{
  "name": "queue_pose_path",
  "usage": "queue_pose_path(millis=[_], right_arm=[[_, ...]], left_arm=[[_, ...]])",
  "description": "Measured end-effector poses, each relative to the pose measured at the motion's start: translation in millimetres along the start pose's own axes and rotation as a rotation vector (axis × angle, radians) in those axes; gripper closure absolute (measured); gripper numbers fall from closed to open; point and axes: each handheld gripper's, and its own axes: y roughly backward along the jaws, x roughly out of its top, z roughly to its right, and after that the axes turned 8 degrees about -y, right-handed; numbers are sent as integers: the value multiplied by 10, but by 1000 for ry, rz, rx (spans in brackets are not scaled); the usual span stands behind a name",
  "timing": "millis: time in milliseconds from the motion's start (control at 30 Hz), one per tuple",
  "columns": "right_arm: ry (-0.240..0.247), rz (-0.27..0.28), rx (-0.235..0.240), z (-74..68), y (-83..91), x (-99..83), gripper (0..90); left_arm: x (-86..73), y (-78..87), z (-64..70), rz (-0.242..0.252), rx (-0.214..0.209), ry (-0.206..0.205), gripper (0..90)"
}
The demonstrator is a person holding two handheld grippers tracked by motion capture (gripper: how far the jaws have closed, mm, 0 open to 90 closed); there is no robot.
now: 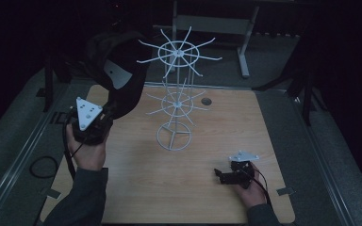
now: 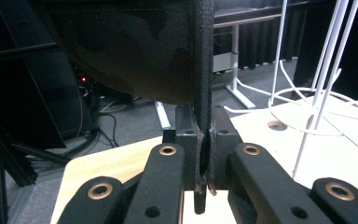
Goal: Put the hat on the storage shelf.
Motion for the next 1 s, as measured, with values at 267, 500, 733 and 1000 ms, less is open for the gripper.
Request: queue_pose_path(millis=[267,500,733,1000], right_arm=[[-1,0,0,-1,0,0,119],[0,0,0,0,0,0,118],[0,0,0,-1,-1,0,119],[-1,1,0,-1,-1,0,119]], left_arm=[[-9,7,15,9,0,-18,863],[-35,16,31,10,2,-40,863],[-42,20,52,12,2,-48,864],[-59,30,77,17,2,-63,863]])
